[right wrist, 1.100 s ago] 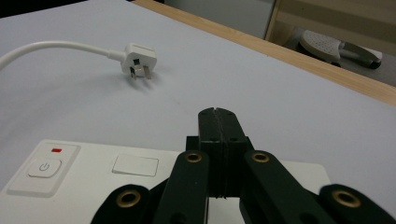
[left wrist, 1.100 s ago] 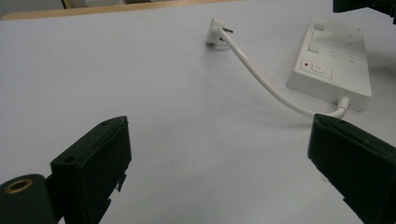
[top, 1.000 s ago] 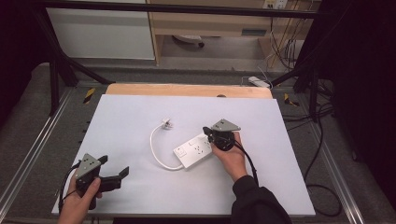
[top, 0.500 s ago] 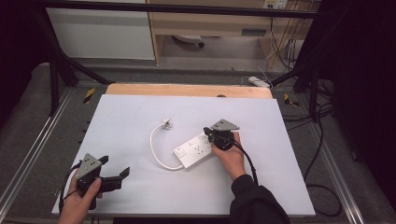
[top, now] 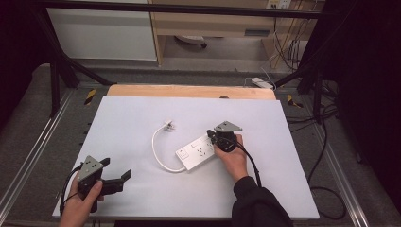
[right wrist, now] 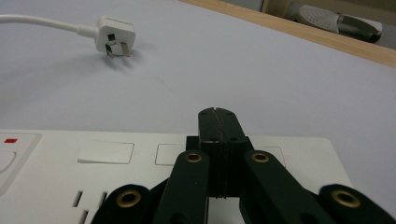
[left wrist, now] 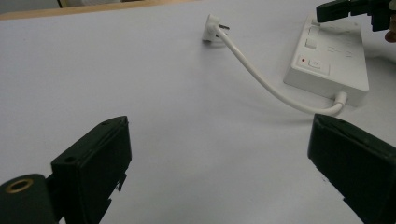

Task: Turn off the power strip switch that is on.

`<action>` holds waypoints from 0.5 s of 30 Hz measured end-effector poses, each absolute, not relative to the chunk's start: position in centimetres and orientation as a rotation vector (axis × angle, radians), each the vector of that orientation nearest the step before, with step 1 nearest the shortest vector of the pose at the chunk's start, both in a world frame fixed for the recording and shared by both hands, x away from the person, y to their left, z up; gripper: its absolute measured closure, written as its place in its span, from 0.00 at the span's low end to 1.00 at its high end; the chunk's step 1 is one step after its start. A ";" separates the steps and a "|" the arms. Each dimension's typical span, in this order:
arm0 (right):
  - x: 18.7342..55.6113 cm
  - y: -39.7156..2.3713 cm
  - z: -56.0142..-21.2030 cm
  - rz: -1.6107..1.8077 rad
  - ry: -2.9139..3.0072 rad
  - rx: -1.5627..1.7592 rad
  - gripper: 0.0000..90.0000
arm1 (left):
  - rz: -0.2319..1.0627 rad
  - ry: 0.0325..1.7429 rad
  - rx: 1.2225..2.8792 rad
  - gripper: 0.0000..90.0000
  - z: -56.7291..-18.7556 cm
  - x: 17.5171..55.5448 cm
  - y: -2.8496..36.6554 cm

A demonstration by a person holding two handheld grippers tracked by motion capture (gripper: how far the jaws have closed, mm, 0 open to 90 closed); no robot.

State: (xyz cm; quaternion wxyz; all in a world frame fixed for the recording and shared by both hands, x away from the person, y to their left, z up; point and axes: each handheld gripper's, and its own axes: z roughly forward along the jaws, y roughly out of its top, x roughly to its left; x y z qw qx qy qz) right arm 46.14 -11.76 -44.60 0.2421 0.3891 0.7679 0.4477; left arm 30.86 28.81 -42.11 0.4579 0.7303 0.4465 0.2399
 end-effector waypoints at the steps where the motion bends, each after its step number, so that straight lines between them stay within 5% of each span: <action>1: 46.2 -11.8 -44.6 1.223 2.099 1.067 1.00 | 0.592 1.101 1.799 0.07 -42.1 30.9 28.8; 15: 46.2 -11.7 -44.8 1.253 2.098 1.091 1.00 | 0.591 1.098 1.801 0.07 -42.1 30.9 28.8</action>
